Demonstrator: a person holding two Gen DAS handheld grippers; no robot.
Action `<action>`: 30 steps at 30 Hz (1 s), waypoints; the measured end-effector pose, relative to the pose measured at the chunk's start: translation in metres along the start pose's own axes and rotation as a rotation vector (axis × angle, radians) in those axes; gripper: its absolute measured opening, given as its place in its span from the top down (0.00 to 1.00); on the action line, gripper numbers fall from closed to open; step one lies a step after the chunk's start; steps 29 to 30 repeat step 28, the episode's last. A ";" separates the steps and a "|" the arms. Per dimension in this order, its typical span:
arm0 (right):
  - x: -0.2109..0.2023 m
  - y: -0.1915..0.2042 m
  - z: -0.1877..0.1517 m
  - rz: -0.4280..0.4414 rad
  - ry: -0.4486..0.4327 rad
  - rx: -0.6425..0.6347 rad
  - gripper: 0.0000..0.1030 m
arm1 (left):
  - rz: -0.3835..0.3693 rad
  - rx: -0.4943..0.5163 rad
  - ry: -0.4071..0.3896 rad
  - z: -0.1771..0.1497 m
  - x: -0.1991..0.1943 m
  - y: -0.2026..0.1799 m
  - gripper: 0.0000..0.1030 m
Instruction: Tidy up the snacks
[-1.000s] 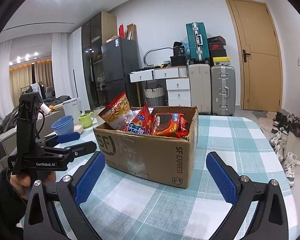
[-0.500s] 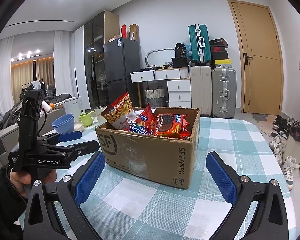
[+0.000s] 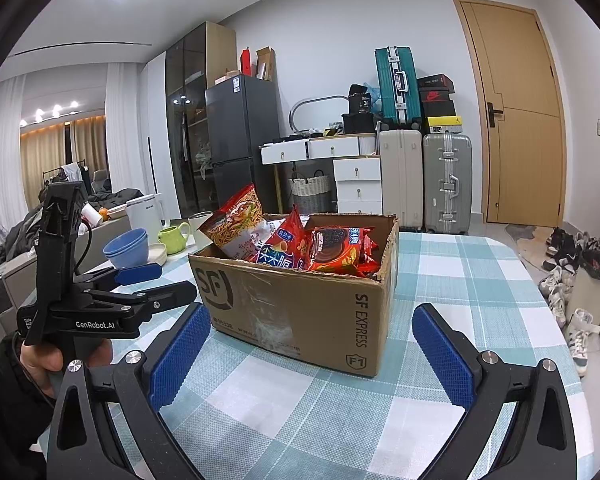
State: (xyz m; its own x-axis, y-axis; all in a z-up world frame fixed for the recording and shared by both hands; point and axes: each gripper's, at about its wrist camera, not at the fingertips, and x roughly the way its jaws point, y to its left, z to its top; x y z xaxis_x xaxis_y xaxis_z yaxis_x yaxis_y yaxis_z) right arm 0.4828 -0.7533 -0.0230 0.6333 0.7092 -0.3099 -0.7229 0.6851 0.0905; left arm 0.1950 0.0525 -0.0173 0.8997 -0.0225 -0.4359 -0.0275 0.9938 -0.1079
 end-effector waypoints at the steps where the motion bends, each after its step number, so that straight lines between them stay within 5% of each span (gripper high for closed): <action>1: 0.000 0.000 0.000 0.000 0.000 0.000 0.00 | 0.000 0.000 0.000 0.000 0.001 0.001 0.01; 30: 0.000 0.000 0.001 0.000 0.001 0.000 0.00 | -0.003 0.005 -0.010 -0.002 -0.001 0.001 0.00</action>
